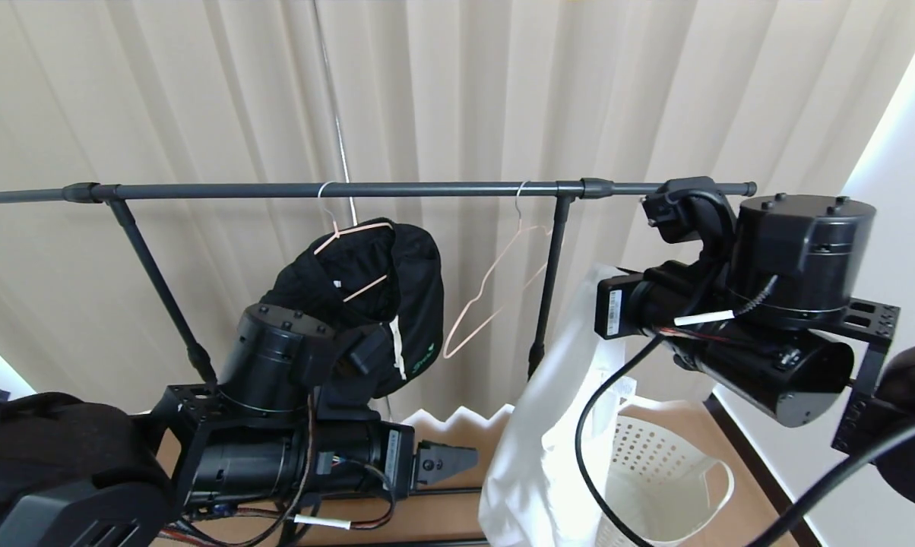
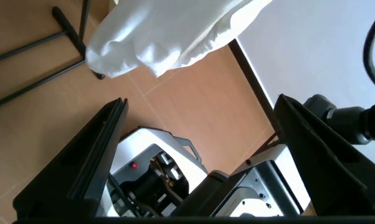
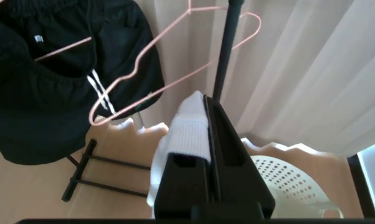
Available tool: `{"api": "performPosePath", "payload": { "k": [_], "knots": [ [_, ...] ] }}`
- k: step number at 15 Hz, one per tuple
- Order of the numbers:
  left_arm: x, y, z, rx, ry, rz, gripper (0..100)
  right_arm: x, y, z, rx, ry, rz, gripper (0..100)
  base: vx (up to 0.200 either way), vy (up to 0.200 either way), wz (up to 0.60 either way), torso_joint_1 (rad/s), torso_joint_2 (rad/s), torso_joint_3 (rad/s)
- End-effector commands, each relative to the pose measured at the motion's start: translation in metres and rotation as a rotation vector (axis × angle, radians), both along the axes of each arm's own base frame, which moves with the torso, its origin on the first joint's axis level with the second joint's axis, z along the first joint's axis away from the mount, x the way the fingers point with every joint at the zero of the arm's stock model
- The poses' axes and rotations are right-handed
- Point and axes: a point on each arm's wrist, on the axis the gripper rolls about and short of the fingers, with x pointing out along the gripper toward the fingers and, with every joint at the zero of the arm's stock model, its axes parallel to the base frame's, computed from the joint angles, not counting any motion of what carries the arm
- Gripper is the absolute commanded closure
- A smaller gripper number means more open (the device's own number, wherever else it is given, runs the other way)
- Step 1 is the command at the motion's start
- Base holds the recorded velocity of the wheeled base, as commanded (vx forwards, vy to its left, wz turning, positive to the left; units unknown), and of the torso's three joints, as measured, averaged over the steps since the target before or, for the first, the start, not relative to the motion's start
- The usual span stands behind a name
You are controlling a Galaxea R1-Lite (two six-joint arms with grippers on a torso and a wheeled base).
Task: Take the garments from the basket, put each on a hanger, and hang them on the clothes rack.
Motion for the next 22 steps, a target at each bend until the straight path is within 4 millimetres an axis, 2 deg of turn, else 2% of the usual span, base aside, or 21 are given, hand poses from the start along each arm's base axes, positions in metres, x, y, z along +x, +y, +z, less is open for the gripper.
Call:
{"api": "performPosePath", "payload": {
  "k": [1, 3, 5, 10, 13, 17, 22],
  "knots": [
    [0.006, -0.019, -0.015, 0.003, 0.024, 0.01, 0, 0.024, 0.022, -0.023, -0.017, 0.047, 0.003, 100, 0.0, 0.0, 0.0, 0.0, 0.0, 0.0],
    [0.016, -0.036, -0.027, -0.007, 0.002, 0.072, 0, 0.032, 0.028, -0.031, 0.043, 0.019, -0.006, 100, 0.0, 0.0, 0.0, 0.0, 0.0, 0.0],
    [0.029, -0.044, -0.03, -0.013, -0.01, 0.104, 0, 0.034, 0.031, -0.032, 0.061, -0.002, -0.003, 100, 0.0, 0.0, 0.0, 0.0, 0.0, 0.0],
    [0.049, -0.053, -0.044, 0.012, -0.01, 0.146, 0, 0.018, 0.037, -0.019, 0.086, -0.03, 0.015, 100, 0.0, 0.0, 0.0, 0.0, 0.0, 0.0],
    [0.054, -0.058, -0.047, 0.019, -0.028, 0.151, 0, 0.002, 0.044, -0.022, 0.107, -0.019, 0.011, 100, 0.0, 0.0, 0.0, 0.0, 0.0, 0.0],
    [0.061, -0.066, -0.05, 0.03, -0.047, 0.171, 0, -0.003, 0.05, -0.019, 0.112, -0.03, 0.026, 100, 0.0, 0.0, 0.0, 0.0, 0.0, 0.0],
    [0.052, -0.073, -0.051, 0.025, -0.067, 0.151, 0, -0.004, 0.049, -0.014, 0.121, -0.043, 0.025, 100, 0.0, 0.0, 0.0, 0.0, 0.0, 0.0]
  ]
}}
